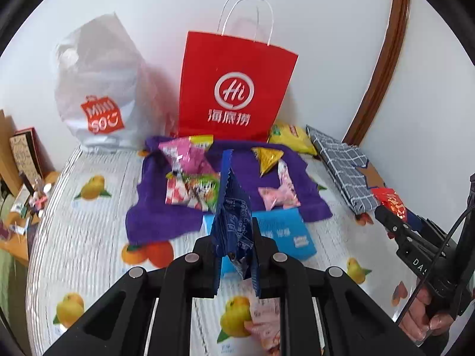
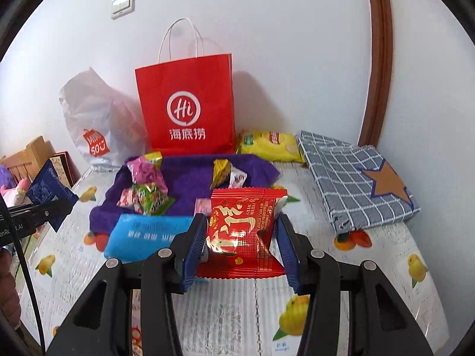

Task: Organize snacks
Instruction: 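Carry both held packets up and over the purple towel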

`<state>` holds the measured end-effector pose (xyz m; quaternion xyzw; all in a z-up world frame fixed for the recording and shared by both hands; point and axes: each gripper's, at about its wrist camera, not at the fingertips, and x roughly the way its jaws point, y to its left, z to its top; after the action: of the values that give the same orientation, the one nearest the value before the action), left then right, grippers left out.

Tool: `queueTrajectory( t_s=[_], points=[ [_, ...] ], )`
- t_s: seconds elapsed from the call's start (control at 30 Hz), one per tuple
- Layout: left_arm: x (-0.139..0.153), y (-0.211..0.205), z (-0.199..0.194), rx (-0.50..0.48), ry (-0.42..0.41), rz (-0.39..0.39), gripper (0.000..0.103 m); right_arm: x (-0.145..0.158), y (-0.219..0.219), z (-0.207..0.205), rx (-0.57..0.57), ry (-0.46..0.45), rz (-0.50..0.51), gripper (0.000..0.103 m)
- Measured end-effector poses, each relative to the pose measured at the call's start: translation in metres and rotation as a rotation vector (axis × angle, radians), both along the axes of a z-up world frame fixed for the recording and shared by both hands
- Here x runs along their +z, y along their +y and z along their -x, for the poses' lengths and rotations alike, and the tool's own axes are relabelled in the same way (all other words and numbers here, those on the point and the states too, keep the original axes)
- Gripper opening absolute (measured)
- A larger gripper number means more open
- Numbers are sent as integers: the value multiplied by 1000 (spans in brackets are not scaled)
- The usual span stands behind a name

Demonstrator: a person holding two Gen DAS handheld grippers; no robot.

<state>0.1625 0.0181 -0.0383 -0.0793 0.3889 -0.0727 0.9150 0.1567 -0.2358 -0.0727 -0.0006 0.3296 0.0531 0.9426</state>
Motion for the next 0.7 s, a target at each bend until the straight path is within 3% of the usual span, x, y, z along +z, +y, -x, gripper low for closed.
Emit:
queueTrajectory(
  t_s=[0.7],
  points=[
    [2,17,-87,32,3,-16,15,4,21,-97,31,7,-19,48]
  ],
)
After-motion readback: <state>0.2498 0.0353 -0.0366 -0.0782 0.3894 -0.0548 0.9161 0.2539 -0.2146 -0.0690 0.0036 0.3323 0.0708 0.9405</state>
